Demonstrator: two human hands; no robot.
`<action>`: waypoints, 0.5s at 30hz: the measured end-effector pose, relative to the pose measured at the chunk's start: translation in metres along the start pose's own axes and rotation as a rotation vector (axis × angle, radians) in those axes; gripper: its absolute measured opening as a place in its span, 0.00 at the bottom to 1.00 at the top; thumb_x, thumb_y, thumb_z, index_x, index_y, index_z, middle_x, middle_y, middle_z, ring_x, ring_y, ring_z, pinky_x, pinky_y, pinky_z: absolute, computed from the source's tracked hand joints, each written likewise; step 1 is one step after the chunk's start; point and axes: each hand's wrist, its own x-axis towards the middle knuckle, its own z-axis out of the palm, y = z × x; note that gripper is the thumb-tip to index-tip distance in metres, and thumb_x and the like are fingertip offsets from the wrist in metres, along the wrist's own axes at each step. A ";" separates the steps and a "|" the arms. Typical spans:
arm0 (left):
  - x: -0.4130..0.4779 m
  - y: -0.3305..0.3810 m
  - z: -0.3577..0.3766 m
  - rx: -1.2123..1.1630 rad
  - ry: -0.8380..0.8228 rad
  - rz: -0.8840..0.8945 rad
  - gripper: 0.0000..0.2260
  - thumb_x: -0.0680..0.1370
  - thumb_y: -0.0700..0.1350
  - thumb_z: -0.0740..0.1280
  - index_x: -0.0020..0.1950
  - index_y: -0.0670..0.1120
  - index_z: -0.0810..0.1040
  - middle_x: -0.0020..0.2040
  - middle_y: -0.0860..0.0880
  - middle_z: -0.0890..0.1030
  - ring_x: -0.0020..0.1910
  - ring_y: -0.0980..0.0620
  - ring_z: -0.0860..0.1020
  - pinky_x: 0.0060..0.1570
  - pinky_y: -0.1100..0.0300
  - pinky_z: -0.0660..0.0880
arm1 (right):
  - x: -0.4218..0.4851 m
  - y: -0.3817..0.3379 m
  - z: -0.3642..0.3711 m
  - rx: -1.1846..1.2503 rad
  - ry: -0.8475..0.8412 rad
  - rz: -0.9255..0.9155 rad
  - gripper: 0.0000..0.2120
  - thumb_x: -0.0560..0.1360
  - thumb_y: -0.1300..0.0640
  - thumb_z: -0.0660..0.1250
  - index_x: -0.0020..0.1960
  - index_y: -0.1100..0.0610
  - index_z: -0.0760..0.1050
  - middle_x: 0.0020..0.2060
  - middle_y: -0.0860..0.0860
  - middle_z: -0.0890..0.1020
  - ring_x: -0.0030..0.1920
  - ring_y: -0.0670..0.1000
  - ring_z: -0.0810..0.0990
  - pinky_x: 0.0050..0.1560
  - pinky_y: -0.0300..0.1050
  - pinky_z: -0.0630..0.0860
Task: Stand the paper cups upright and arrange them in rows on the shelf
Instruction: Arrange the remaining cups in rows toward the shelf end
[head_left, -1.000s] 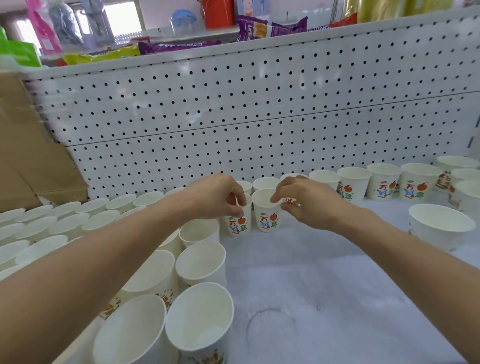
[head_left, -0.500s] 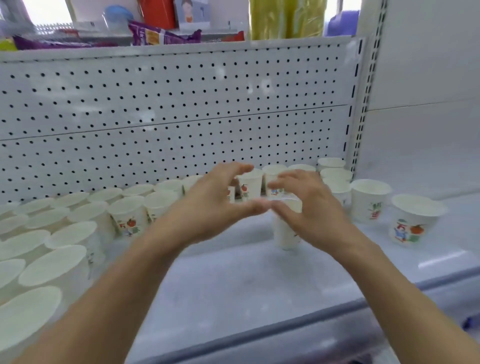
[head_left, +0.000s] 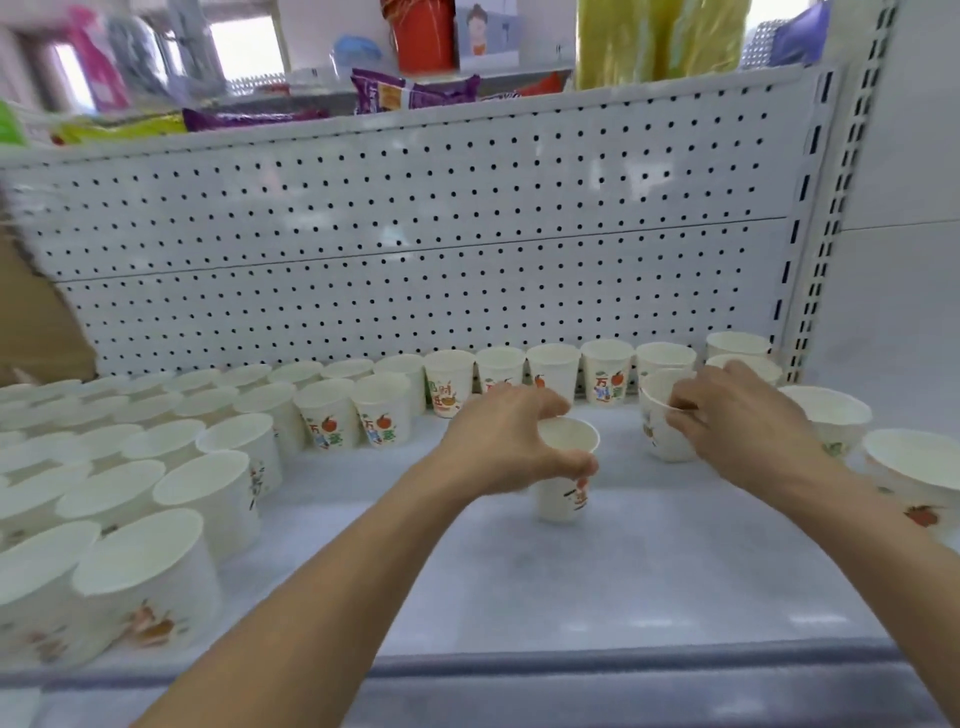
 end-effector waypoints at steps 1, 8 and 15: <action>-0.005 -0.011 -0.010 0.036 -0.023 -0.014 0.31 0.67 0.61 0.74 0.68 0.54 0.74 0.64 0.56 0.77 0.62 0.55 0.73 0.61 0.53 0.72 | 0.000 -0.011 0.001 0.084 -0.009 -0.066 0.08 0.78 0.52 0.63 0.48 0.54 0.78 0.43 0.49 0.73 0.51 0.52 0.70 0.42 0.49 0.71; -0.037 -0.096 -0.089 0.278 -0.187 -0.179 0.27 0.65 0.58 0.76 0.62 0.56 0.76 0.52 0.59 0.77 0.55 0.55 0.75 0.58 0.55 0.72 | 0.013 -0.119 0.007 0.449 -0.193 -0.433 0.06 0.78 0.57 0.64 0.53 0.52 0.79 0.52 0.46 0.72 0.48 0.47 0.73 0.50 0.42 0.71; -0.047 -0.153 -0.122 0.246 -0.235 -0.222 0.27 0.65 0.55 0.78 0.62 0.55 0.78 0.50 0.60 0.78 0.54 0.56 0.77 0.58 0.55 0.74 | 0.031 -0.183 0.023 0.525 -0.208 -0.481 0.07 0.78 0.60 0.65 0.52 0.54 0.80 0.53 0.46 0.73 0.50 0.50 0.76 0.54 0.50 0.74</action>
